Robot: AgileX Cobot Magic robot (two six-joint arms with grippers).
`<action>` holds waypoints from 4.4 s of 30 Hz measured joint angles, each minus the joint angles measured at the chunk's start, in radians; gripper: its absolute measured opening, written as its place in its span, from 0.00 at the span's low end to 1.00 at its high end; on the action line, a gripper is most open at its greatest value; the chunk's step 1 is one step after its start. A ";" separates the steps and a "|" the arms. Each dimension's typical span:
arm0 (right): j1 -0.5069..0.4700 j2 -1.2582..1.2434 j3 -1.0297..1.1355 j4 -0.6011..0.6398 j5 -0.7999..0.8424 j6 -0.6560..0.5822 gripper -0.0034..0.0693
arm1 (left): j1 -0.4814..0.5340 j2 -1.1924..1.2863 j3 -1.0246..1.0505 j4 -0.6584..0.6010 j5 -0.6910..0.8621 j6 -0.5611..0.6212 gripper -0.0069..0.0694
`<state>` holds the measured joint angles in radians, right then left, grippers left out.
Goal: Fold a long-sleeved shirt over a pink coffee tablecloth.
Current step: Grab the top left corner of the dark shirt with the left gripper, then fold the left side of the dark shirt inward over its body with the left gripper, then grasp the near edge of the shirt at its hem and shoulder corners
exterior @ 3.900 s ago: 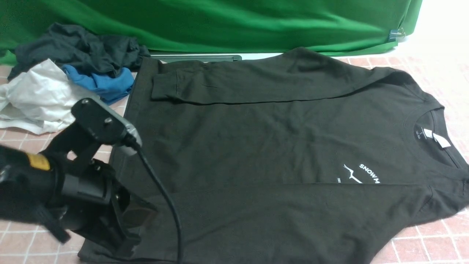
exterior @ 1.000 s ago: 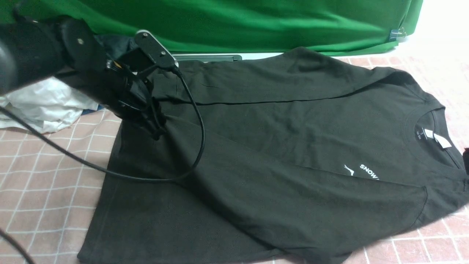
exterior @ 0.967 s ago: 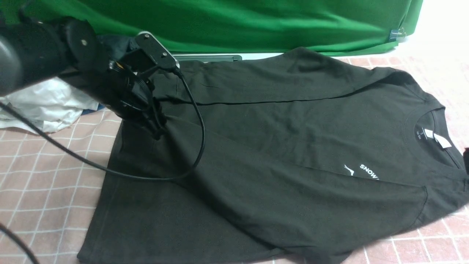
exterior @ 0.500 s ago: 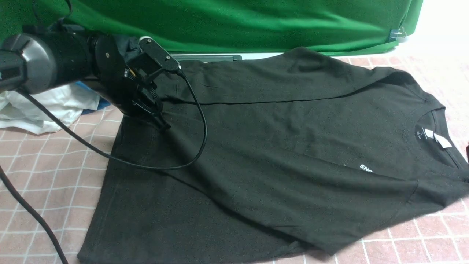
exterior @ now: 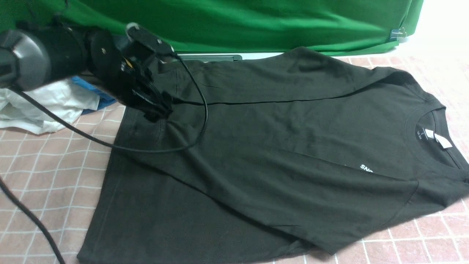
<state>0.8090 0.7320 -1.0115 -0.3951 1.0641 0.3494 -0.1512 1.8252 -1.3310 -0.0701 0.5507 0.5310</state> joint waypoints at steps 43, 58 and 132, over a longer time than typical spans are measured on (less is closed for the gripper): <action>0.000 0.140 -0.089 0.083 0.043 -0.007 0.37 | -0.006 0.372 -0.187 0.154 -0.372 0.553 0.20; 0.000 0.140 -0.089 0.125 0.043 -0.045 0.37 | -0.034 0.212 -0.188 0.142 0.001 0.548 0.14; 0.000 0.090 0.099 0.206 -0.079 -0.203 0.37 | -0.137 -0.311 0.706 0.195 0.162 0.590 0.66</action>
<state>0.8090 0.8217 -0.9123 -0.1893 0.9855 0.1460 -0.2878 1.5140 -0.6252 0.1248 0.7123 1.1214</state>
